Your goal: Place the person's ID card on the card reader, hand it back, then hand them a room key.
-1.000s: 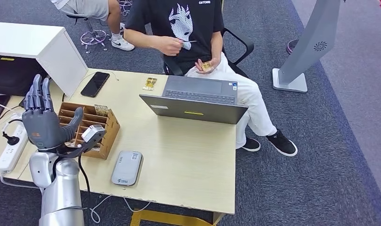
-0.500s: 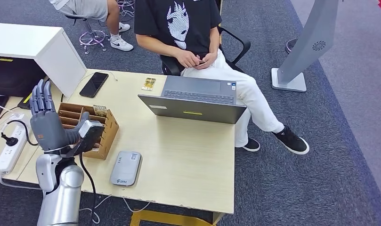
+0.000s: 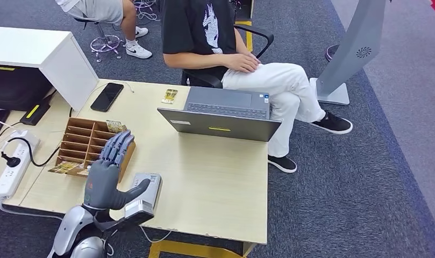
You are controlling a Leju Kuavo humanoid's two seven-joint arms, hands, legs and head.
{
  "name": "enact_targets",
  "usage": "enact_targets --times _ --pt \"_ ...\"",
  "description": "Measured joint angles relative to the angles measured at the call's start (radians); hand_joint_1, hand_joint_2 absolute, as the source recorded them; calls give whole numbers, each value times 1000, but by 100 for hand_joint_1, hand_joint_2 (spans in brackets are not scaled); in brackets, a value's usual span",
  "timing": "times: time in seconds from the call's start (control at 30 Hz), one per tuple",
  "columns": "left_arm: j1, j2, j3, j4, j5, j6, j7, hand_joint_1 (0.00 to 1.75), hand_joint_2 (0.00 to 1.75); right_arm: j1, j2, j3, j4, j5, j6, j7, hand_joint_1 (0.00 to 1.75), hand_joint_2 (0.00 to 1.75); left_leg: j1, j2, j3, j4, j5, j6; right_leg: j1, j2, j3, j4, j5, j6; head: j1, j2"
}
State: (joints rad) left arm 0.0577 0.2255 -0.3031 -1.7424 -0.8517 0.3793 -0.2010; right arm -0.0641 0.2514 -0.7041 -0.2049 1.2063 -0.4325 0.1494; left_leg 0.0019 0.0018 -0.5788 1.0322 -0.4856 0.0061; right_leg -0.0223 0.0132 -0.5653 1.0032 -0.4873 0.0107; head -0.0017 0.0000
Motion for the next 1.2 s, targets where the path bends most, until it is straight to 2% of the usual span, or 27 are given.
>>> enact_targets --times 0.07,0.17,0.2,0.3,0.37,0.43,0.5,0.63,0.7,0.77,1.07,1.2 --pt "68 14 -6 -41 40 6 -18 0 175 4 0 -9 0 -9 -3 -1 0 175 0 0 0 0 0 0 0 1 0 0 0 0 0 0" --pt "169 43 -20 -107 88 30 -41 0 44 7 0 -21 0 -13 -7 -3 0 175 0 0 0 0 -2 0 0 0 -1 0 -2 -1 0 0" --pt "198 54 -26 -131 103 43 -48 0 44 7 0 -23 0 -13 -9 -4 0 175 0 0 0 0 -2 0 0 0 -1 0 -2 -1 0 0" --pt "259 80 -39 -197 128 87 -66 0 175 7 1 -29 0 -13 -14 -5 0 175 0 -1 0 0 -2 0 0 -1 -1 0 -2 -1 0 0" --pt "282 90 -45 -229 117 114 -66 0 175 7 2 -34 0 -14 -14 -5 0 175 0 -1 0 0 -2 0 0 -2 0 0 -2 -1 0 0" --pt "303 105 -50 -254 61 126 -29 0 175 7 3 -38 0 -16 -14 -5 0 175 0 -1 0 0 -2 0 0 -2 0 0 -2 -1 0 0" --pt "336 133 -51 -278 -62 136 60 0 175 7 3 -43 0 -23 -14 -6 0 175 0 -1 0 0 -2 0 0 -2 1 0 -2 -1 0 0" --pt "427 193 -40 -320 -340 183 299 0 175 8 4 -56 0 -31 -14 -4 0 175 0 -1 1 -1 -2 0 0 -2 1 0 -3 -1 0 0" --pt "465 201 -12 -329 -461 191 411 0 175 8 4 -62 0 -29 -14 -1 0 175 0 -1 1 -1 -2 0 0 -2 1 0 -3 -1 0 0" --pt "489 201 23 -331 -531 190 480 0 175 8 6 -64 0 -27 -14 2 0 175 0 -2 0 -1 -2 0 0 -3 1 0 -3 -2 0 0" --pt "517 198 85 -331 -571 181 521 0 175 8 11 -69 0 -25 -14 5 0 175 0 -2 0 -1 -3 -1 0 -3 2 0 -3 -1 0 0" --pt "516 175 120 -327 -600 153 562 0 175 8 12 -70 0 -15 -13 10 0 175 0 -2 1 -1 -3 -1 0 -4 2 0 -3 -1 0 0"
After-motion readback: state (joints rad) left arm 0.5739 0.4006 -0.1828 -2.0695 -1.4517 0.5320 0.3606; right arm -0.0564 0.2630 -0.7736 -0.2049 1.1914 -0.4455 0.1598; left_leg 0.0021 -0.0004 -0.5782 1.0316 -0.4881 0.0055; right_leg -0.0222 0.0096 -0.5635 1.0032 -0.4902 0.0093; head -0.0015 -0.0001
